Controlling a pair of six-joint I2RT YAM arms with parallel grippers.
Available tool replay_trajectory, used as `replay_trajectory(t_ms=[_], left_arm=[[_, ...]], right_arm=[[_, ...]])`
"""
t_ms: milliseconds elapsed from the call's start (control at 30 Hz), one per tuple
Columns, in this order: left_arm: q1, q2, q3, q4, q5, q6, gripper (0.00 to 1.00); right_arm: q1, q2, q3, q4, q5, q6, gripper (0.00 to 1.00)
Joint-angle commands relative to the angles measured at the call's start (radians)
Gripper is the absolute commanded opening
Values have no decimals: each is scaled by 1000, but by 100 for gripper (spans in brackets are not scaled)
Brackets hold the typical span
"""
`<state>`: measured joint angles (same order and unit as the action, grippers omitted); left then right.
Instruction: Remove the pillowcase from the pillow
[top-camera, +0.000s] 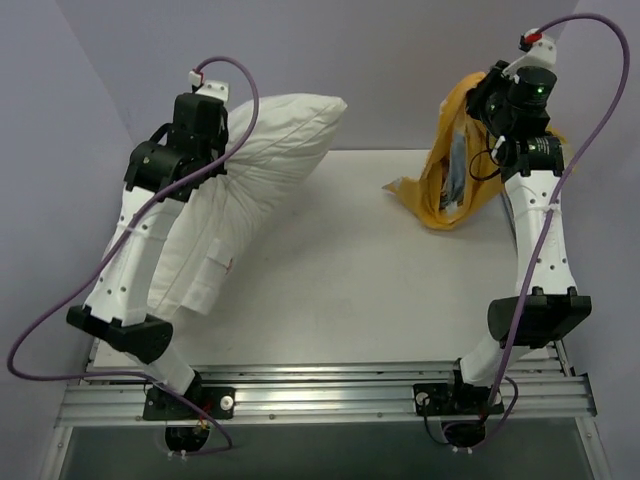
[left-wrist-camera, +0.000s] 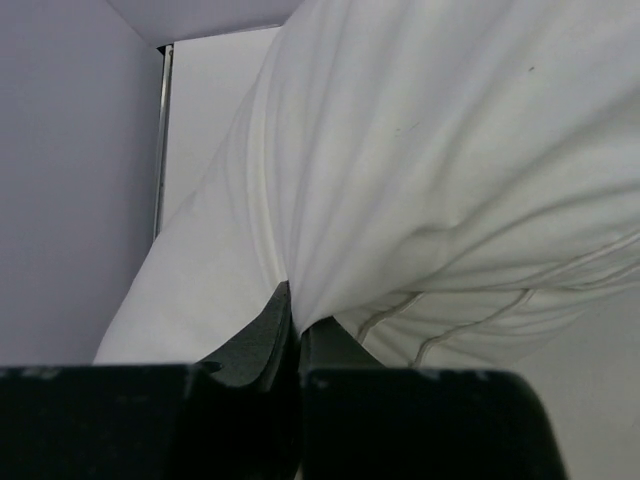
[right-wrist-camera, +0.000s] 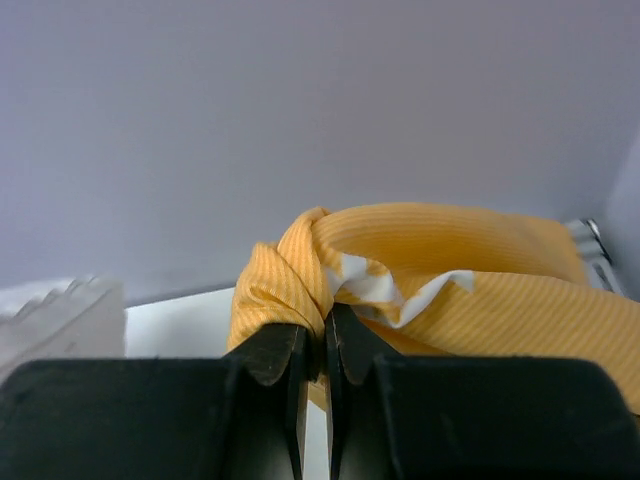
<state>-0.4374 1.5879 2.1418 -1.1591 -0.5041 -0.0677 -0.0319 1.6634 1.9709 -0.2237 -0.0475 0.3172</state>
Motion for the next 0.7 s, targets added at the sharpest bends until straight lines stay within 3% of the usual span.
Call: replay_trajectory(t_ms=[0, 133, 267, 400, 533, 600, 667], left_arm=[[11, 74, 177, 225, -90, -69, 2], [11, 144, 172, 234, -61, -138, 2], [2, 153, -64, 292, 60, -233, 2], [-14, 159, -281, 366, 193, -340, 2], [-27, 152, -404, 414, 283, -389, 3], [-30, 121, -442, 424, 283, -396, 10], [-32, 80, -454, 429, 286, -394, 29]], right_arm=[[79, -89, -9, 184, -287, -104, 0], [275, -148, -177, 92, -328, -184, 0], [427, -194, -629, 129, -276, -104, 0], [625, -125, -896, 98, -275, -41, 5], [817, -21, -1035, 122, -301, 32, 6], [865, -74, -1066, 159, -295, 72, 8], [865, -129, -1072, 161, -289, 108, 25]])
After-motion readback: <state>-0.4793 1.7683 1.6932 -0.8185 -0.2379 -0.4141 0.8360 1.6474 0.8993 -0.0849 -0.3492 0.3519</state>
